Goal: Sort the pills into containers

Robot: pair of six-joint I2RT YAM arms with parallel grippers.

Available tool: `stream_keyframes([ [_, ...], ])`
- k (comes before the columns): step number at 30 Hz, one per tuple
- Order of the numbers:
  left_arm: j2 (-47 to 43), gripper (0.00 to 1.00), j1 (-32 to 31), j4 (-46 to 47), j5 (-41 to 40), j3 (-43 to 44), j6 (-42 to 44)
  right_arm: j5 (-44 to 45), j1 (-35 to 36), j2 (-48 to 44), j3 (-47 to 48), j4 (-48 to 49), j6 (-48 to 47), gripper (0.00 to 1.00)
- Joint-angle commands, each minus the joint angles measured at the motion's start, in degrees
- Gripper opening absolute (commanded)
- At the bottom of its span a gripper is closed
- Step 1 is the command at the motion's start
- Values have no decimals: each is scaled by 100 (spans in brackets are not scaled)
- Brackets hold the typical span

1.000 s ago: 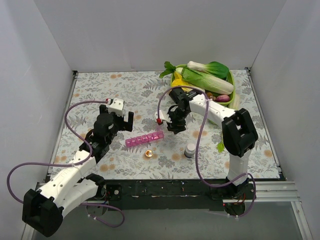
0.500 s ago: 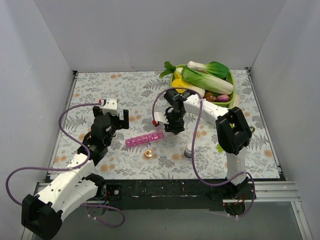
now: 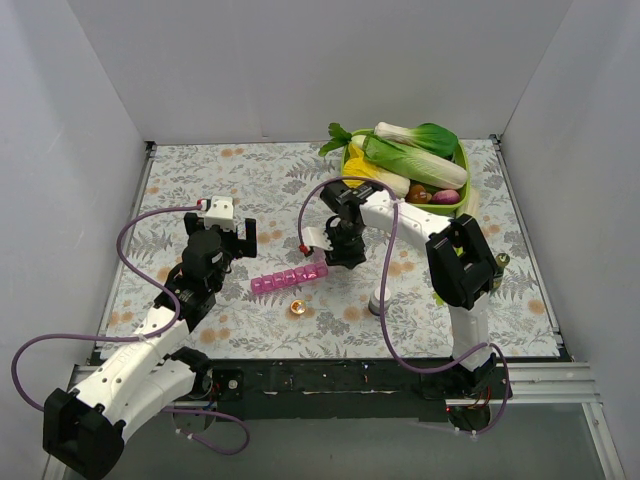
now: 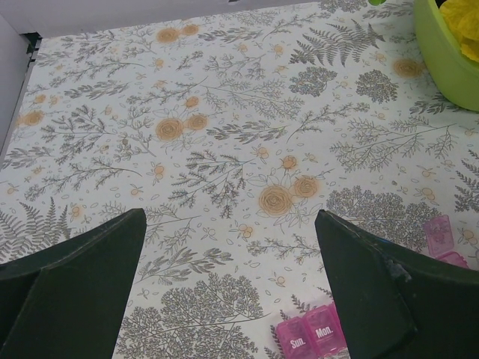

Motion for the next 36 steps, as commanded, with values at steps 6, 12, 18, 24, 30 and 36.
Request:
stream_keyframes([
  [6, -93, 98, -2, 77, -57, 43, -19, 249, 124, 119, 320, -230, 91, 4],
  [12, -102, 98, 7, 77, -22, 43, -28, 363, 203, 154, 382, -291, 144, 4],
  [18, -137, 98, -2, 69, -4, 43, -28, 478, 265, 216, 452, -326, 197, 4],
  [24, -172, 98, -2, 60, -13, 43, -28, 627, 326, 286, 487, -370, 249, 4],
  [30, -198, 98, 7, 69, -13, 43, -28, 706, 344, 365, 610, -432, 285, 4],
  [36, -207, 98, -2, 60, -4, 43, -36, 776, 379, 383, 627, -476, 293, 4],
])
